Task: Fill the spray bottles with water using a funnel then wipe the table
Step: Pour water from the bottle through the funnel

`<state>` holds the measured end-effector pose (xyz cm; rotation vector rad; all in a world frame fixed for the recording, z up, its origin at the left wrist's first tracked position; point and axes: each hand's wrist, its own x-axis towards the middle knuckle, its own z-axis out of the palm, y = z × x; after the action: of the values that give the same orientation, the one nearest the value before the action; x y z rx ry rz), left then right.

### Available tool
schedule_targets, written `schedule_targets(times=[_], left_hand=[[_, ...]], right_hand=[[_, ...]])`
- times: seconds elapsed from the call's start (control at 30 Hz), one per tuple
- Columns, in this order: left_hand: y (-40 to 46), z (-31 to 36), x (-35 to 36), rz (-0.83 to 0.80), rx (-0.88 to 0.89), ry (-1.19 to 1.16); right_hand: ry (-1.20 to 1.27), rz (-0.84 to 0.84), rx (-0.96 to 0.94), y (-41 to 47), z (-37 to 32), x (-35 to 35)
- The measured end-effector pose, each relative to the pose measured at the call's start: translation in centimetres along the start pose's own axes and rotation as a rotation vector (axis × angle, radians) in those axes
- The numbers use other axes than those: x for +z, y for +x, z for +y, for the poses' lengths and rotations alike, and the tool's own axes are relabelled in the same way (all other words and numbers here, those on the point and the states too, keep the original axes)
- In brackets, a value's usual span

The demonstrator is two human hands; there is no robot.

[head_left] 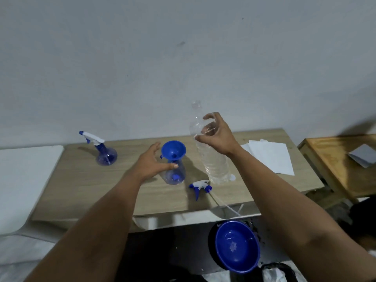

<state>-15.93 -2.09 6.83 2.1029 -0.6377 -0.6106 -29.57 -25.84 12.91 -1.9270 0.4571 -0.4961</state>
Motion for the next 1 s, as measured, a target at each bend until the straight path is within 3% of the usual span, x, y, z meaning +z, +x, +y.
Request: schedule_targets(times=[0.17, 0.4, 1.0], left_hand=[[0.0, 0.4, 0.9, 0.026, 0.047, -0.1], [-0.3, 0.6, 1.7, 0.073, 0.077, -0.187], [0.1, 0.9, 2.4, 0.127, 0.096, -0.171]], right_hand=[[-0.258, -0.267, 0.065, -0.1, -0.4, 0.9], [-0.489, -0.43, 0.132, -0.7, -0.2, 0.5], [-0.757, -0.515, 0.179, -0.5, -0.2, -0.3]])
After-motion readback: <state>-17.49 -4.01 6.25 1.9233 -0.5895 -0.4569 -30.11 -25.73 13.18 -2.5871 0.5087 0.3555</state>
